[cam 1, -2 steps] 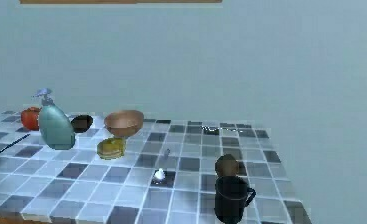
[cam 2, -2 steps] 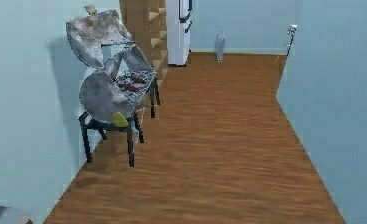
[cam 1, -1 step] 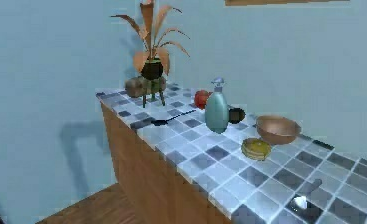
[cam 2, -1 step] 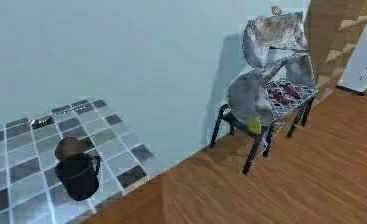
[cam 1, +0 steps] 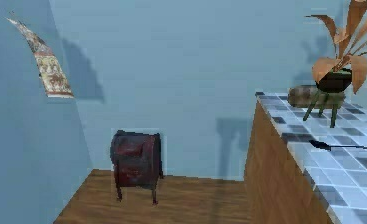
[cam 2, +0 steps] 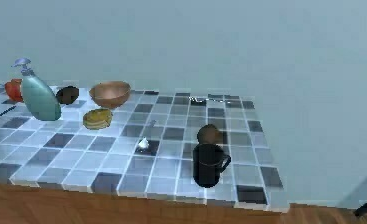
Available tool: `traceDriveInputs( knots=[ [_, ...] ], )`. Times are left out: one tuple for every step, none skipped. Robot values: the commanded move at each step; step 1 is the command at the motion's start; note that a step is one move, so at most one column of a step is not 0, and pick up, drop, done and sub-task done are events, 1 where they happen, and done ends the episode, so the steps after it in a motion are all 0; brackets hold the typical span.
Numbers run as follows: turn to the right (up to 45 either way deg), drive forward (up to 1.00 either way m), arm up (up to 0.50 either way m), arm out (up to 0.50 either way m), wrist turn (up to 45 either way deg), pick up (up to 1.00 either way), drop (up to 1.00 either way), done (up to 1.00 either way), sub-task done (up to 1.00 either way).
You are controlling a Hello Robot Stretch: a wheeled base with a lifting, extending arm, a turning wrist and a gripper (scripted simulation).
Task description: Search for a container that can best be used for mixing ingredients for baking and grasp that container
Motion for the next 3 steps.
traceDriveInputs(
  knots=[
    [-15.0, 0.0, 0.0, 0.0, 0.0, 0.0, 0.0, 0.0, 0.0],
    [0.0, 0.0, 0.5, 0.0, 0.0, 0.0, 0.0, 0.0, 0.0],
    [0.0, 0.0, 0.38, 0.0, 0.0, 0.0, 0.0, 0.0, 0.0]
  ],
)
